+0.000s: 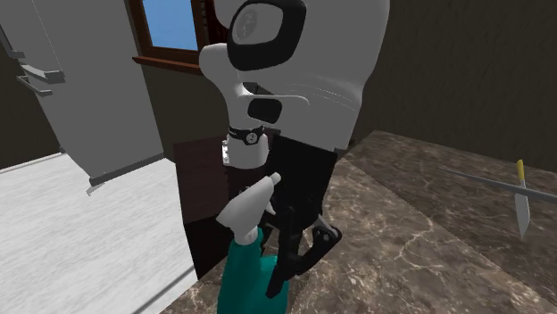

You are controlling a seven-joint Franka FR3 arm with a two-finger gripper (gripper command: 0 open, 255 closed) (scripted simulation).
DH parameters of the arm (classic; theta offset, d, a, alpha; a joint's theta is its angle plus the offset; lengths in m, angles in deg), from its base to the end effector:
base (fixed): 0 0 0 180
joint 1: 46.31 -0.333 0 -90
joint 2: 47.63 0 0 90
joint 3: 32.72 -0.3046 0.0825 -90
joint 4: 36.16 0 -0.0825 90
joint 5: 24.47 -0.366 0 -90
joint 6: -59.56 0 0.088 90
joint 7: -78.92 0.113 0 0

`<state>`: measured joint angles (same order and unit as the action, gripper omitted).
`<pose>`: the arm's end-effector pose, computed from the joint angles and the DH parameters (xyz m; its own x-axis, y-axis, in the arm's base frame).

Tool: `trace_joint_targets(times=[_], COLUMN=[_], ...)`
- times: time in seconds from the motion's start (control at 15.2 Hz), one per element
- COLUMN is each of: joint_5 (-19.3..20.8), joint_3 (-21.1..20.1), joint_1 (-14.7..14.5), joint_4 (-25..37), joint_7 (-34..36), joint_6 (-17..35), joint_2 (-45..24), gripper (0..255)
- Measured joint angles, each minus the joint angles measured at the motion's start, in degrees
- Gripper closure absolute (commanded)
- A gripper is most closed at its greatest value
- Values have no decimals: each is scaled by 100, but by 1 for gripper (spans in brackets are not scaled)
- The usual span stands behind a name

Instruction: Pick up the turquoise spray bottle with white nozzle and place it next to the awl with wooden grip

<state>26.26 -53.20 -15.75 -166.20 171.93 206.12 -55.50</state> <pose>0.5244 -0.0850 0.3109 0.3978 -0.7736 0.4931 -0.8870 -0.4616 -0.0086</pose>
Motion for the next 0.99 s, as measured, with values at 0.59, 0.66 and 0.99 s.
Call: trace_joint_targets(times=[0.59,0.66,0.99], joint_5=[-835,-920,-1315], joint_3=[-130,-135,-159], joint_1=[46,49,41], joint_4=[49,71,165], joint_7=[-774,-861,-1244], joint_6=[-343,-386,-620], joint_2=[544,593,849], gripper=[255,255,255])
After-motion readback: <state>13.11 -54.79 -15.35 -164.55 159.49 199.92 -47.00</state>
